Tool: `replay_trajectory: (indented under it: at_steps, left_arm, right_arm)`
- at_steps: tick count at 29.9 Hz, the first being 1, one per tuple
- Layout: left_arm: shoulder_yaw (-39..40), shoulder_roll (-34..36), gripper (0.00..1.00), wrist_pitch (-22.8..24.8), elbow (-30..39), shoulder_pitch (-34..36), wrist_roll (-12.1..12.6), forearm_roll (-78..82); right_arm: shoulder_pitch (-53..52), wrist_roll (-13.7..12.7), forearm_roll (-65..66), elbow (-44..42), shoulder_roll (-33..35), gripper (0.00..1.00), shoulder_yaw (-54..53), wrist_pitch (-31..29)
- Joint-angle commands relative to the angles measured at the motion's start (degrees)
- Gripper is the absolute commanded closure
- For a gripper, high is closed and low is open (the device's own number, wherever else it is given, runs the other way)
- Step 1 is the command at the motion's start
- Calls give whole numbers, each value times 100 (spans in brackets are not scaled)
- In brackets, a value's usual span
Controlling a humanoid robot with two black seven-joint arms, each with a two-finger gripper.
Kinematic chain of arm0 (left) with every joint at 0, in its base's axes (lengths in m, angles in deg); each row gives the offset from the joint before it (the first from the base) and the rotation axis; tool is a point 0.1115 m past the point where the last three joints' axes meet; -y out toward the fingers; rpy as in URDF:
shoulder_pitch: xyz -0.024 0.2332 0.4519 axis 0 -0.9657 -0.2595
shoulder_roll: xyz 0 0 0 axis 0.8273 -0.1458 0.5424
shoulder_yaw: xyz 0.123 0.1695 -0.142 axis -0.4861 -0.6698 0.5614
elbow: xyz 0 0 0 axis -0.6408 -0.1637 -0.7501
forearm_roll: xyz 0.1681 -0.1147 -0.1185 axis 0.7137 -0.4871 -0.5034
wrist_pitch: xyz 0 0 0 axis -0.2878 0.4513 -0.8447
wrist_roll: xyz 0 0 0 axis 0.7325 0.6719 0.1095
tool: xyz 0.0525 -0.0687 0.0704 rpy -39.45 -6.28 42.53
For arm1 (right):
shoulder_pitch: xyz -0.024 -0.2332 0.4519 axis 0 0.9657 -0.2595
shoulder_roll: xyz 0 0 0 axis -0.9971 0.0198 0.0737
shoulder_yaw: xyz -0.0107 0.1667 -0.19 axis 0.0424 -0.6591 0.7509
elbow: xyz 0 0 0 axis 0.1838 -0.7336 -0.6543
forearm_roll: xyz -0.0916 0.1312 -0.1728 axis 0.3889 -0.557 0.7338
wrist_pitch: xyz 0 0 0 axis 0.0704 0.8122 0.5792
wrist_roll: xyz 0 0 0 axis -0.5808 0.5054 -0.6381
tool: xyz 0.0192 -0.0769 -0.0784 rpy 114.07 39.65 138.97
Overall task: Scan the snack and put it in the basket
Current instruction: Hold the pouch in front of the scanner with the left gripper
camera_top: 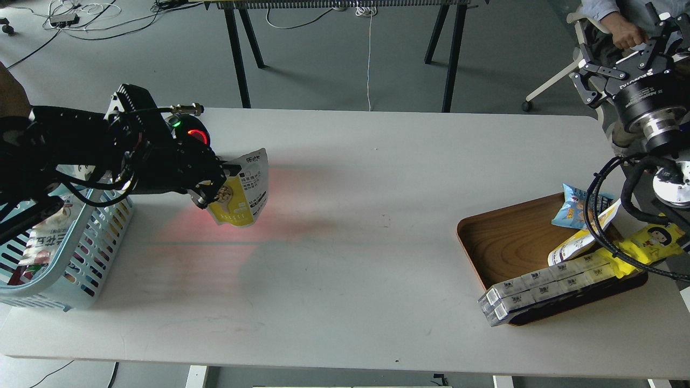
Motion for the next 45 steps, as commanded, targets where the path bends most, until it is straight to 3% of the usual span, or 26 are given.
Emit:
replay_trajectory:
  at_steps: [1, 18, 36, 41, 45]
  left_arm:
    - [22, 6, 100, -4, 0, 7, -17, 0]
    - [487, 50, 100, 4, 9, 87, -79, 0]
    - [470, 33, 100, -4, -193, 69, -79, 0]
    - [487, -46, 100, -443, -299, 69, -96, 0]
    - [479, -46, 100, -470, -351, 78, -105, 0]
  right_arm:
    - [-17, 0, -1, 0, -3, 4, -2, 0]
    - [-17, 0, -1, 0, 41, 4, -2, 0]
    - [-17, 0, -1, 9, 41, 4, -11, 0]
    - [-17, 0, -1, 9, 50, 4, -2, -9]
    - [-8, 0, -1, 0, 59, 4, -11, -9]
